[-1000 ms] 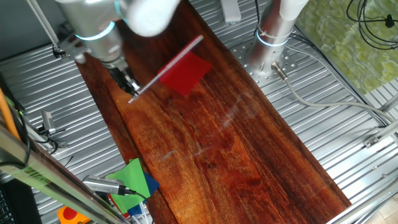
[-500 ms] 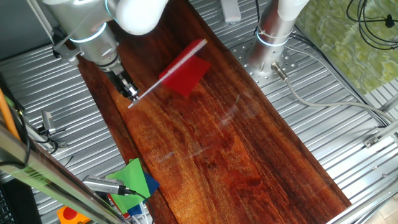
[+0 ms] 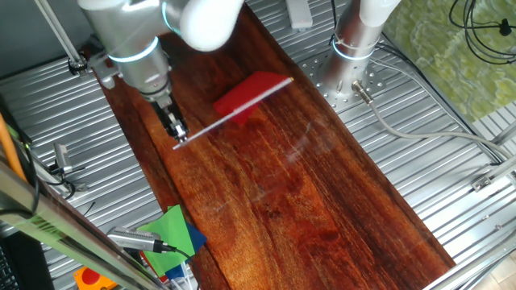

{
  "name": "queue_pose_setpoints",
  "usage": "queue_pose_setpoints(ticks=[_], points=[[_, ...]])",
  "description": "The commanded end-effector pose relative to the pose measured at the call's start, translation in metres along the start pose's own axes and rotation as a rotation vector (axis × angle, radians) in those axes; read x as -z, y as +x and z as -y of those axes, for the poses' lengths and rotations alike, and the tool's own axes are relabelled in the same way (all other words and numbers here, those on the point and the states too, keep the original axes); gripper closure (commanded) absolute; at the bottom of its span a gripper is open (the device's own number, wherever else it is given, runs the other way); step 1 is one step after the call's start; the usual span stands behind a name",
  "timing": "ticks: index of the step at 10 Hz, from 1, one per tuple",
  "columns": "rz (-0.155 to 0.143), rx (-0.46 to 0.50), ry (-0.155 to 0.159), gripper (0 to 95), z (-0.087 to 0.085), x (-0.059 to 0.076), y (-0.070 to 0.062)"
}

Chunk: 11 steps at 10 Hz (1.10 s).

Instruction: Wave the flag

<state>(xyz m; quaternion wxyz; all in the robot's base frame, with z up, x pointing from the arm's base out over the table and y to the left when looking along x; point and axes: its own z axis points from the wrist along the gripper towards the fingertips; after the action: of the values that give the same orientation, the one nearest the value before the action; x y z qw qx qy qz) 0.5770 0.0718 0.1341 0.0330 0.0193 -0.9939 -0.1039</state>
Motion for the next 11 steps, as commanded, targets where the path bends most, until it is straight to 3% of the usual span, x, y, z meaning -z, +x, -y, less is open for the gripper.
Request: queue_pose_setpoints(ticks=[1,3,4,5,6,9,10,11], points=[[0.007,-0.042,0.002,95.0,-0.010,-0.006,0.001],[0.013,-0.042,0.005,95.0,-0.014,-0.008,0.002],[0.005,0.003,0.029,95.0,-0.014,-0.009,0.002],[-0.011,0.083,0.105,95.0,-0.011,-0.008,0.001],[-0.015,0.127,0.123,95.0,-0.004,-0.007,-0.001],[-0.026,0.214,0.110,95.0,0.033,-0.002,-0.008],[-0.035,0.271,0.108,95.0,0.054,-0.001,-0.013],[-0.040,0.289,0.108,95.0,0.061,-0.001,-0.015]])
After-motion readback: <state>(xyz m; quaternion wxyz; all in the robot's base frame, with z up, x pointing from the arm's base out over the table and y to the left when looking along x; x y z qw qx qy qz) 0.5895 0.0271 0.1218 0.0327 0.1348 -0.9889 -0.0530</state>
